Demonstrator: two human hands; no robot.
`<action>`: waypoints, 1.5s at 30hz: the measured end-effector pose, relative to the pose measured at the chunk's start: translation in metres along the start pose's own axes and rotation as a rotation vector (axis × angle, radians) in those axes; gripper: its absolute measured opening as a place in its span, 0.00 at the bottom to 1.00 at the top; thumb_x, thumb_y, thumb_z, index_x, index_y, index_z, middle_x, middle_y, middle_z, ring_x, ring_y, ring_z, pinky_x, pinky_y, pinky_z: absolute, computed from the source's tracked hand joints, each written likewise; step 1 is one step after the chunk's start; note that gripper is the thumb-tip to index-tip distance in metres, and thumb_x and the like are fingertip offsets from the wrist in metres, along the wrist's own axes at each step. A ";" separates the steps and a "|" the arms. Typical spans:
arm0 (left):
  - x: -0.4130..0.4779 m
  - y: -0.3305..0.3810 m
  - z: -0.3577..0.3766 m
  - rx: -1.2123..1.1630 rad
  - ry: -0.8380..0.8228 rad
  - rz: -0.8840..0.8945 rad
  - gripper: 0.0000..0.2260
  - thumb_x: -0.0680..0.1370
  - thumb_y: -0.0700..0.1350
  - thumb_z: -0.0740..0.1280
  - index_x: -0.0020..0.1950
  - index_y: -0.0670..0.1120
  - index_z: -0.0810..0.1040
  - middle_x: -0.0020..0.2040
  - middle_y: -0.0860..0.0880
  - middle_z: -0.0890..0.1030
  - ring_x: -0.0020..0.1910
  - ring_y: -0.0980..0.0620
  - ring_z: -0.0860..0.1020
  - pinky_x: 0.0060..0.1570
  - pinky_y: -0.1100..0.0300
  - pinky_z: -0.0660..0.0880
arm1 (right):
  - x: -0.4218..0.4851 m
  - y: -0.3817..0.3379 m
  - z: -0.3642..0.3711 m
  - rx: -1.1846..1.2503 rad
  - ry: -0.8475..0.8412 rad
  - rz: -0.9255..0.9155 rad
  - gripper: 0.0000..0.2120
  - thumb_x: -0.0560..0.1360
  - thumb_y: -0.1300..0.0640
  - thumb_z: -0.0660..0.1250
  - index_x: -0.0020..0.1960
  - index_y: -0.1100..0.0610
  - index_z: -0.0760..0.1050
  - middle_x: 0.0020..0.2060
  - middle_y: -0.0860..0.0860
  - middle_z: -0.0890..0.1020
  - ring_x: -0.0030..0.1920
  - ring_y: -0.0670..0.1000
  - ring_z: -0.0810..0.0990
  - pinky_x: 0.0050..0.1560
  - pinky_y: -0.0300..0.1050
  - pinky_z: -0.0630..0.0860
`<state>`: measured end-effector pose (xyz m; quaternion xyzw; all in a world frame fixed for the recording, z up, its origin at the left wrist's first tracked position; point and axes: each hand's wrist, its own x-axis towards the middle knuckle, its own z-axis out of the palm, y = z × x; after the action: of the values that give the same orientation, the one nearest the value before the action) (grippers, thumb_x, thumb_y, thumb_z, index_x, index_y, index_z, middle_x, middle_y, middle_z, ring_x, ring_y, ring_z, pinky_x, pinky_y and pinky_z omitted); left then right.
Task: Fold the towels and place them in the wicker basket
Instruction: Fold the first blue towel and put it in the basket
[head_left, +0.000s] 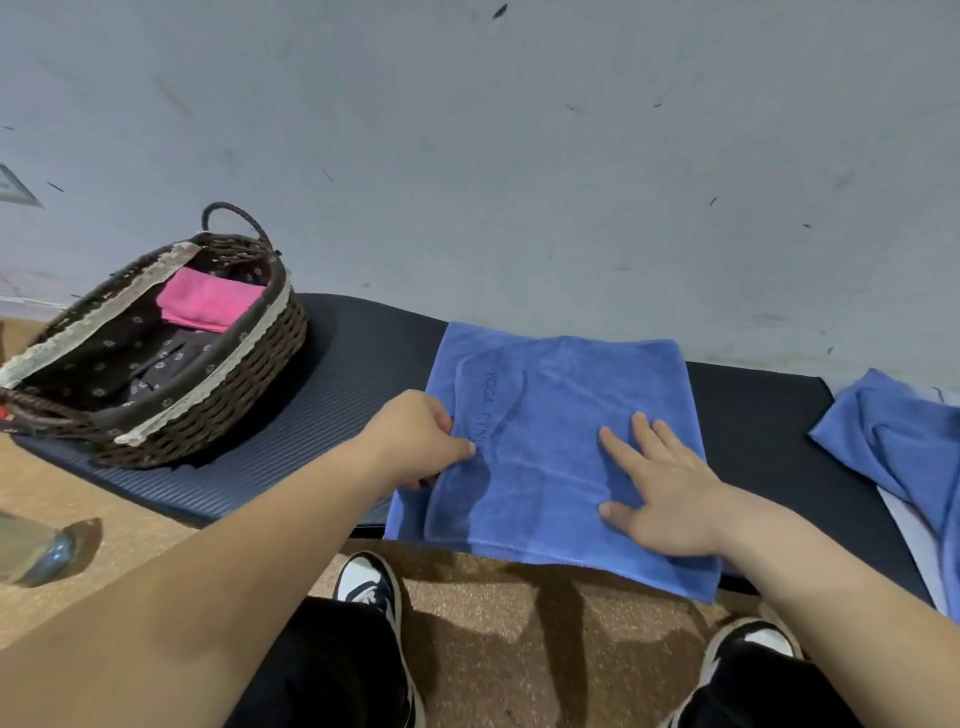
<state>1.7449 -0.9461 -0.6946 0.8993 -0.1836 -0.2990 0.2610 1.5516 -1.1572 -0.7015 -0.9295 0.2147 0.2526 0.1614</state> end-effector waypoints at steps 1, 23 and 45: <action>0.000 0.001 0.001 0.000 -0.002 0.012 0.13 0.76 0.48 0.76 0.37 0.45 0.75 0.32 0.41 0.79 0.28 0.47 0.81 0.27 0.58 0.80 | -0.001 -0.004 -0.001 0.026 0.056 -0.015 0.41 0.79 0.37 0.62 0.83 0.47 0.46 0.83 0.53 0.42 0.82 0.56 0.39 0.81 0.53 0.48; -0.016 -0.028 -0.011 -0.228 -0.130 0.031 0.13 0.75 0.49 0.77 0.52 0.42 0.81 0.41 0.44 0.87 0.31 0.54 0.84 0.26 0.61 0.75 | -0.002 -0.104 0.016 0.133 0.447 -0.403 0.09 0.76 0.40 0.65 0.52 0.43 0.75 0.44 0.41 0.76 0.46 0.43 0.75 0.45 0.45 0.76; -0.026 -0.046 -0.024 -0.152 -0.237 0.064 0.10 0.77 0.49 0.73 0.44 0.47 0.74 0.28 0.45 0.82 0.26 0.53 0.77 0.39 0.59 0.73 | 0.123 -0.168 -0.054 0.146 0.260 0.076 0.18 0.74 0.47 0.65 0.30 0.54 0.70 0.27 0.50 0.76 0.30 0.53 0.76 0.43 0.49 0.81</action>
<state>1.7488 -0.8883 -0.6928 0.8291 -0.2188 -0.4075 0.3142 1.7500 -1.0743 -0.6907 -0.9315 0.2864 0.1197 0.1897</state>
